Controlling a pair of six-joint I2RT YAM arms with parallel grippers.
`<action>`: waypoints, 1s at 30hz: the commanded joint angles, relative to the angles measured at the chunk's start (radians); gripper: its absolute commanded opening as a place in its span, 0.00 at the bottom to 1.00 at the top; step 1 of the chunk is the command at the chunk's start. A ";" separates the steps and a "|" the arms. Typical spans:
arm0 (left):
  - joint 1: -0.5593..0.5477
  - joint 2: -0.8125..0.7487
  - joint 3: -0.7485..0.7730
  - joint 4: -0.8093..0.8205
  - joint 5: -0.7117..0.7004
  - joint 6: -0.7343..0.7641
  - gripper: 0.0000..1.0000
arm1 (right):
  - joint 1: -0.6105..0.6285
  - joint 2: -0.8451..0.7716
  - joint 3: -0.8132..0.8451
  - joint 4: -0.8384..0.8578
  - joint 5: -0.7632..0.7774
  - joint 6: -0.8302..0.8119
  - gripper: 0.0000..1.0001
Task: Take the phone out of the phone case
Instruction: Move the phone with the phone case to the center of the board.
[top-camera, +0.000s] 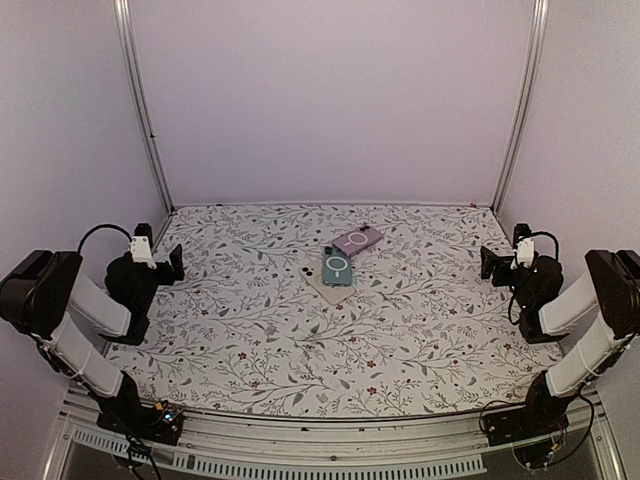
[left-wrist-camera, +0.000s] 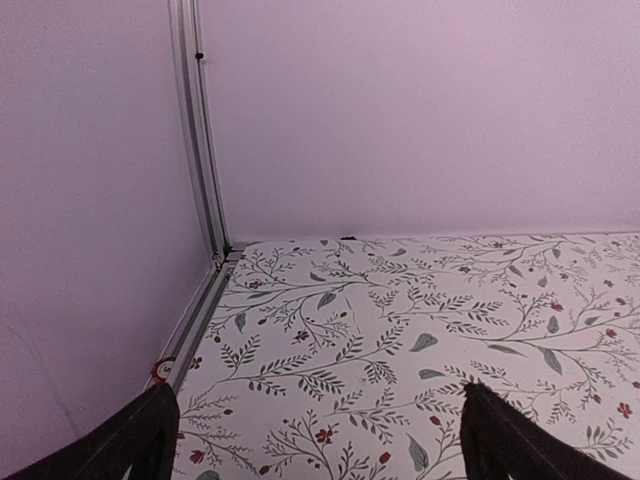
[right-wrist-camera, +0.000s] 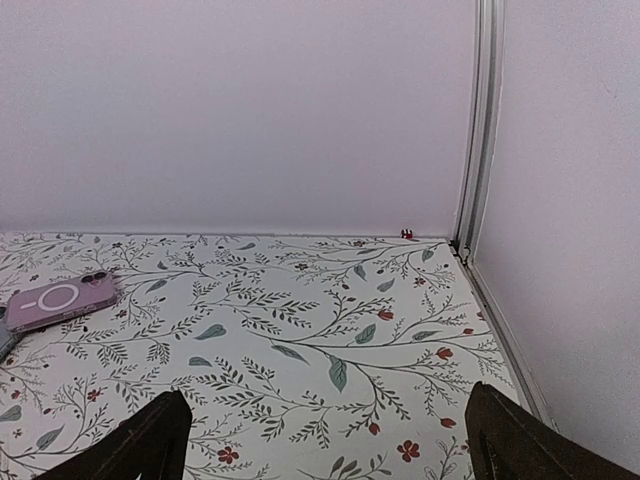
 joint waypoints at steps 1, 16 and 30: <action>0.000 0.010 0.012 0.001 0.001 0.010 0.99 | -0.004 0.003 0.012 0.028 -0.005 0.004 0.99; -0.004 -0.041 0.043 -0.090 0.022 0.024 0.99 | -0.002 -0.002 0.014 0.019 -0.008 0.000 0.99; -0.039 -0.433 0.376 -0.841 -0.202 -0.088 0.99 | 0.004 -0.224 0.441 -0.781 0.055 0.137 0.99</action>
